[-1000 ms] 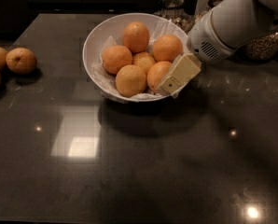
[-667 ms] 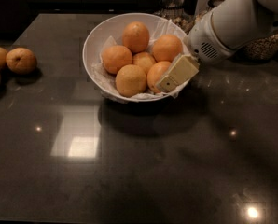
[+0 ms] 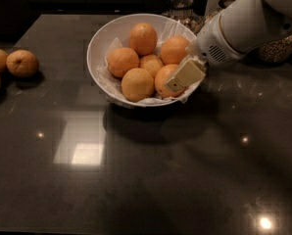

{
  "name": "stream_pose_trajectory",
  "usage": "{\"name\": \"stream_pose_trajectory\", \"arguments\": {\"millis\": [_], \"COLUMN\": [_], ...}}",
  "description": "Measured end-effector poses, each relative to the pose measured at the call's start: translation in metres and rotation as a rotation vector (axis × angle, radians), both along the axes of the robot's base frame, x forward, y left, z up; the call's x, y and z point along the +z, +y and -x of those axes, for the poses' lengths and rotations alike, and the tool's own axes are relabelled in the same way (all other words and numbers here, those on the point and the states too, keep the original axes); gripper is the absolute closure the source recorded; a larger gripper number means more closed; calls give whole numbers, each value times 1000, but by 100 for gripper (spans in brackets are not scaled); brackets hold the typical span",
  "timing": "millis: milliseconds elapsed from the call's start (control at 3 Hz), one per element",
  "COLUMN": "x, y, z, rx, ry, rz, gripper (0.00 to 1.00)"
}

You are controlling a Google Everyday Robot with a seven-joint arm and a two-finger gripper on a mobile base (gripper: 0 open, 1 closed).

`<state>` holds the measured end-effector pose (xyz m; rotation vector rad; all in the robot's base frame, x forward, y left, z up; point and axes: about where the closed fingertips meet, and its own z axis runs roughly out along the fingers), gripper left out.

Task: Pick orange from white bowl

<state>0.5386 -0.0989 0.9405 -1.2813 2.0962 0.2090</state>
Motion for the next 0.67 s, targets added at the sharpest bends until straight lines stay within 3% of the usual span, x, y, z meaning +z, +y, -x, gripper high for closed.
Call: {"name": "stream_pose_trajectory", "arguments": {"millis": [667], "x": [-20], "y": [13], "z": [-10], "rx": [6], "ry": [25], "rz": [6], "gripper": [33]}}
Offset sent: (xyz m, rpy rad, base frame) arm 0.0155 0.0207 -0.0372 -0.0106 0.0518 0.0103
